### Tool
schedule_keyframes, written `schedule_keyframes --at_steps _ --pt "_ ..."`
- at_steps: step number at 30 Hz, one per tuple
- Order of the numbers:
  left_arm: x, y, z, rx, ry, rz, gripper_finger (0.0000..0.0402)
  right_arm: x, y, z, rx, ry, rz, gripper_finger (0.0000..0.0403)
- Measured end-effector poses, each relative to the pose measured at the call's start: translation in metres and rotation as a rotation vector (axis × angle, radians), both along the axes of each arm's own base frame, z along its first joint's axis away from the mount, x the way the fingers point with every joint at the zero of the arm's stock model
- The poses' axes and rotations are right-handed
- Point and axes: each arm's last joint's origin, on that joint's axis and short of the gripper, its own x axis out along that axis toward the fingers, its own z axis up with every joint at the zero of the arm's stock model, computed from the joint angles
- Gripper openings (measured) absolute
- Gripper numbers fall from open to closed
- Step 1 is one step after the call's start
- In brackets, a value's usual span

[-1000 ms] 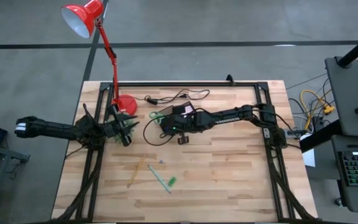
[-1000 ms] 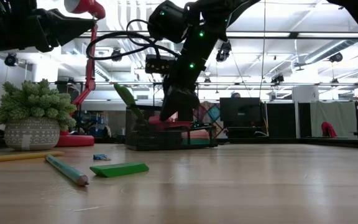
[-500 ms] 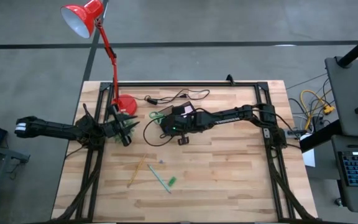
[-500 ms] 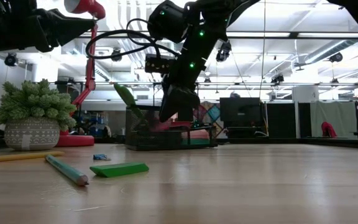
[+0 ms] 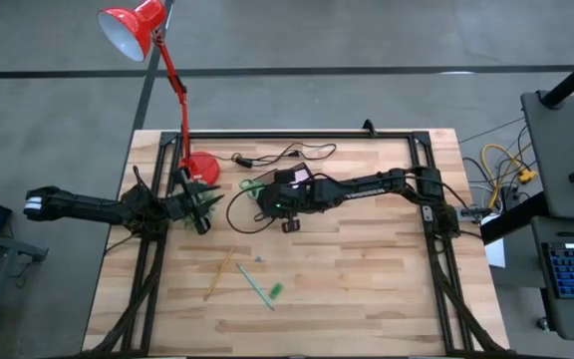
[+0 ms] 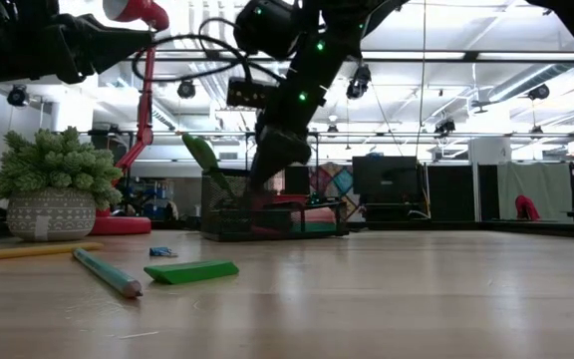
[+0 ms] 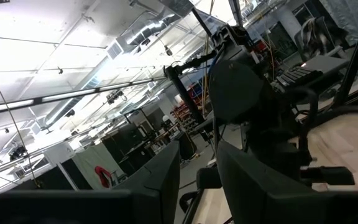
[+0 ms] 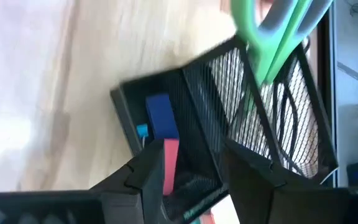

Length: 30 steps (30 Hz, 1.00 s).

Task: Pick and place office supplies into organizer
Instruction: Put the green eraser into the black desk organizer

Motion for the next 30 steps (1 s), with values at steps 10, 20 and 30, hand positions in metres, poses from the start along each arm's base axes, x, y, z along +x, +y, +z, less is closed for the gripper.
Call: schedule_keyframes --at_steps 10,20,30 --pt "0.0 0.0 0.0 0.0 0.0 0.0 0.0096 0.003 0.021 0.007 0.033 -0.036 0.006 0.0138" --pt "0.0 0.0 0.0 0.0 0.001 0.0 0.0096 0.002 0.078 0.012 0.511 -0.001 0.439 0.0152" --pt "0.0 0.0 0.0 0.0 0.001 0.0 0.0096 -0.004 0.132 -0.003 0.493 0.019 0.605 0.0186"
